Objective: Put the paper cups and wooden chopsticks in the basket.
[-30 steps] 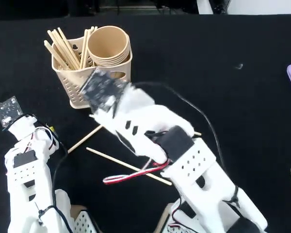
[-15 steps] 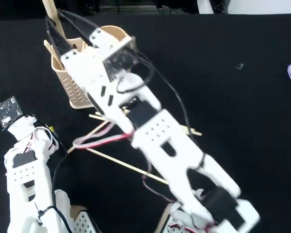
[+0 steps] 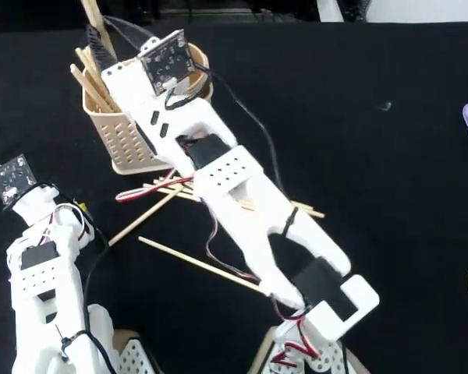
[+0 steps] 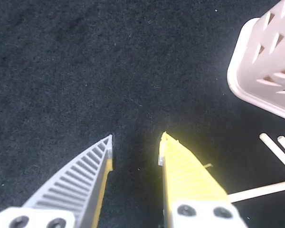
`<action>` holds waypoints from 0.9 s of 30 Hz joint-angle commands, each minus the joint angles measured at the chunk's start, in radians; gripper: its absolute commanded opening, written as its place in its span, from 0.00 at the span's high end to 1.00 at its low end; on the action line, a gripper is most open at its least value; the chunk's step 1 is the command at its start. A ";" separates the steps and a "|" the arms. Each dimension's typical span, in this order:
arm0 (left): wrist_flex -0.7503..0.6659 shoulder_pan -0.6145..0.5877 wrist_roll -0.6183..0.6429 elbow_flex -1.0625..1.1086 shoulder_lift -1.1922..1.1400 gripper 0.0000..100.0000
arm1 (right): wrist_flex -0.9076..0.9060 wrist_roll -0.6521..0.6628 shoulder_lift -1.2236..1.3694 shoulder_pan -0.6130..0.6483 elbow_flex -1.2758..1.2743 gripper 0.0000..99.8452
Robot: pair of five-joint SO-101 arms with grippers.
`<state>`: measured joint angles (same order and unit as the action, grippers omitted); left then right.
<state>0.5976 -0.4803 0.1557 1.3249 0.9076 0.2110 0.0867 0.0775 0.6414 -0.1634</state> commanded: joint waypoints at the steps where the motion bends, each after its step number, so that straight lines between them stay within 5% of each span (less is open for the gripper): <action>1: -0.011 0.005 0.005 -0.002 0.018 0.84 | -0.044 -0.005 -0.050 -0.012 0.010 0.94; 7: -0.011 0.005 0.005 -0.002 0.018 0.84 | -0.371 -0.012 -0.177 -0.009 0.076 0.77; 19: -0.011 0.005 0.005 -0.002 0.018 0.84 | -1.129 -0.006 -0.688 -0.009 -0.255 0.91; 27: -0.017 0.007 0.005 -0.002 0.018 0.84 | -1.137 0.071 -0.814 0.170 -0.834 0.89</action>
<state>0.5976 -0.4803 0.1557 1.3249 0.9076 -0.9782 0.1036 -0.6958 0.7334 -0.8385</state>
